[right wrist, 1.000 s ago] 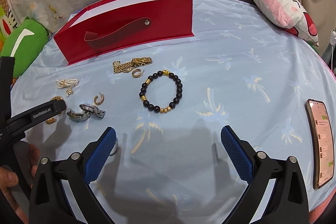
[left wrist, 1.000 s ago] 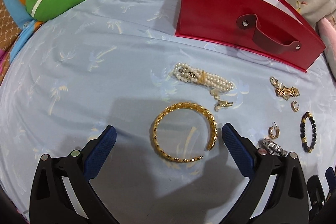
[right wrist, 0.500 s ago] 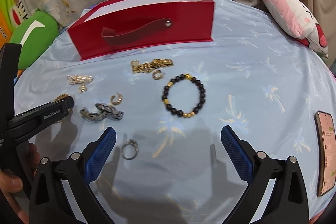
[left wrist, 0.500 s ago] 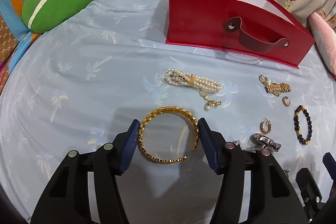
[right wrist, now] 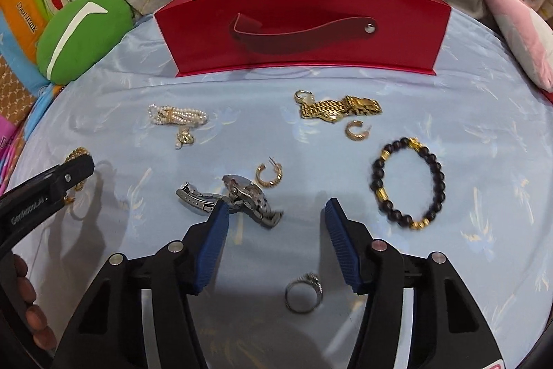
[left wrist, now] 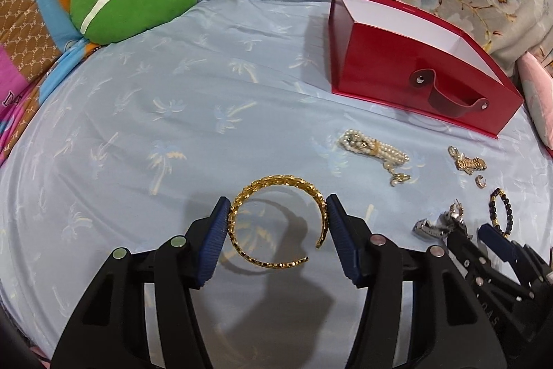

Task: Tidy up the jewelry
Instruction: 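Grasp the gold bangle with the left tool while the right tool grasps the silver watch, then carry both pieces into the red box and open both tools to release, then withdraw both tools from the box back over the jewelry, then grasp the black-bead bracelet with the right tool, then grasp the pearl bracelet with the left tool, then carry both bracelets into the red box and open both tools to release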

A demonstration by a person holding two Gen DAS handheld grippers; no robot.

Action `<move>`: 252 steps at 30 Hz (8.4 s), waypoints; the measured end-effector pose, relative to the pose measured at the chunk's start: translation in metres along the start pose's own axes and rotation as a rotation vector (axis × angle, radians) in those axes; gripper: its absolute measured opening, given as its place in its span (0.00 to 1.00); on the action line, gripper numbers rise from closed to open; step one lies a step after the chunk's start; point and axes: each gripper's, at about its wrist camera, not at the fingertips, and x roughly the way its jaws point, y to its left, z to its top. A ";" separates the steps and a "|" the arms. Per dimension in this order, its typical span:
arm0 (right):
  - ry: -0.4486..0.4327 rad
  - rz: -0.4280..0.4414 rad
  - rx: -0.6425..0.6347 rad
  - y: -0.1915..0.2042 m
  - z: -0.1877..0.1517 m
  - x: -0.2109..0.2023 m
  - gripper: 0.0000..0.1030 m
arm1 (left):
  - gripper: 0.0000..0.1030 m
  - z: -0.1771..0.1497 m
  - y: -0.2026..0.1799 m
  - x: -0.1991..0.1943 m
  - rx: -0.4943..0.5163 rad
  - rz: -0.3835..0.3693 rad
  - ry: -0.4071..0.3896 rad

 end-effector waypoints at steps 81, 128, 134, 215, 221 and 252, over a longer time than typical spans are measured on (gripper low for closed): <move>-0.415 0.066 0.109 -0.095 0.201 -0.041 0.37 | 0.88 0.218 -0.118 0.043 0.144 -0.047 -0.297; -0.104 -0.084 0.280 -0.116 -0.007 -0.024 0.53 | 0.88 -0.003 -0.019 0.004 0.000 -0.086 -0.031; -0.080 -0.107 0.233 -0.110 -0.004 -0.014 0.16 | 0.88 0.003 -0.024 0.007 0.001 -0.102 -0.030; -0.174 -0.045 0.194 -0.087 0.012 -0.054 0.07 | 0.07 0.051 -0.058 0.001 -0.009 -0.232 -0.082; -0.240 -0.026 0.178 -0.084 0.028 -0.083 0.07 | 0.07 0.061 -0.050 -0.028 -0.006 -0.247 -0.141; -0.294 0.085 0.102 -0.102 0.273 -0.004 0.07 | 0.07 0.258 -0.141 0.022 0.188 -0.193 -0.309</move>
